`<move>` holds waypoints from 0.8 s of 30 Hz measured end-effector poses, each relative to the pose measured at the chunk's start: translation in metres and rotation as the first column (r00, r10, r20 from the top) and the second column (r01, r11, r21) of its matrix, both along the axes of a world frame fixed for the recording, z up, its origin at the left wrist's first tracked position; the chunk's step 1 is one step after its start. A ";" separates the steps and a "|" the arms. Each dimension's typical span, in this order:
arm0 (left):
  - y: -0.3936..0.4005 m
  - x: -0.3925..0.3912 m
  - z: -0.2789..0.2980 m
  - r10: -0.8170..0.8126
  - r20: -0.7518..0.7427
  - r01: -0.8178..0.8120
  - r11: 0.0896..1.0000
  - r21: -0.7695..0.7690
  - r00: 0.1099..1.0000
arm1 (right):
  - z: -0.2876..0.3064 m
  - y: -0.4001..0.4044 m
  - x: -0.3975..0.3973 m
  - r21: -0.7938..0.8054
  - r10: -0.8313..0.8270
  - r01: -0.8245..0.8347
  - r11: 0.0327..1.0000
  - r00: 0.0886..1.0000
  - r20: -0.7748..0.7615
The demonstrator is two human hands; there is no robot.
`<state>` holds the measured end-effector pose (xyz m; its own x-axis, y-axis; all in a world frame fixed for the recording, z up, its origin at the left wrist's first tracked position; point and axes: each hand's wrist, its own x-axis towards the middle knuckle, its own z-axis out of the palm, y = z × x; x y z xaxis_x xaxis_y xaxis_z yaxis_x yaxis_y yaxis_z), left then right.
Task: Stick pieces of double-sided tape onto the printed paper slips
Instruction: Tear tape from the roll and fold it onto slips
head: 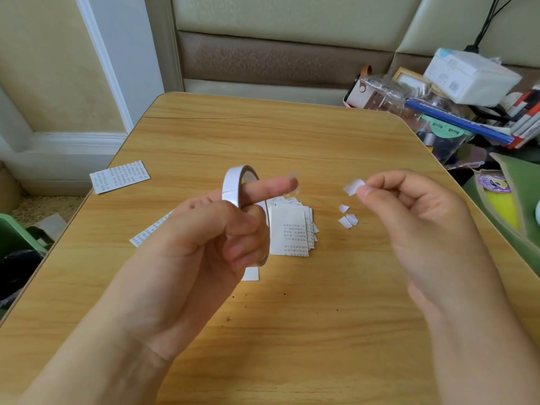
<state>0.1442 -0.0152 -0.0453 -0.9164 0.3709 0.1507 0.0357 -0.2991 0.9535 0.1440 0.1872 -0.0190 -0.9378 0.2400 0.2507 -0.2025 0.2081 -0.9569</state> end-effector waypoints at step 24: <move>-0.007 -0.002 0.008 -0.121 0.194 0.113 0.992 0.054 0.973 | -0.033 0.014 -0.026 0.496 -0.082 0.022 0.868 0.992 0.100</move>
<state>0.1417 -0.0223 -0.0370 -0.8801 0.4747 -0.0104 -0.1891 -0.3302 0.9248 0.1183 0.2017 -0.0515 -0.9568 0.1628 0.2410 -0.0738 0.6657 -0.7425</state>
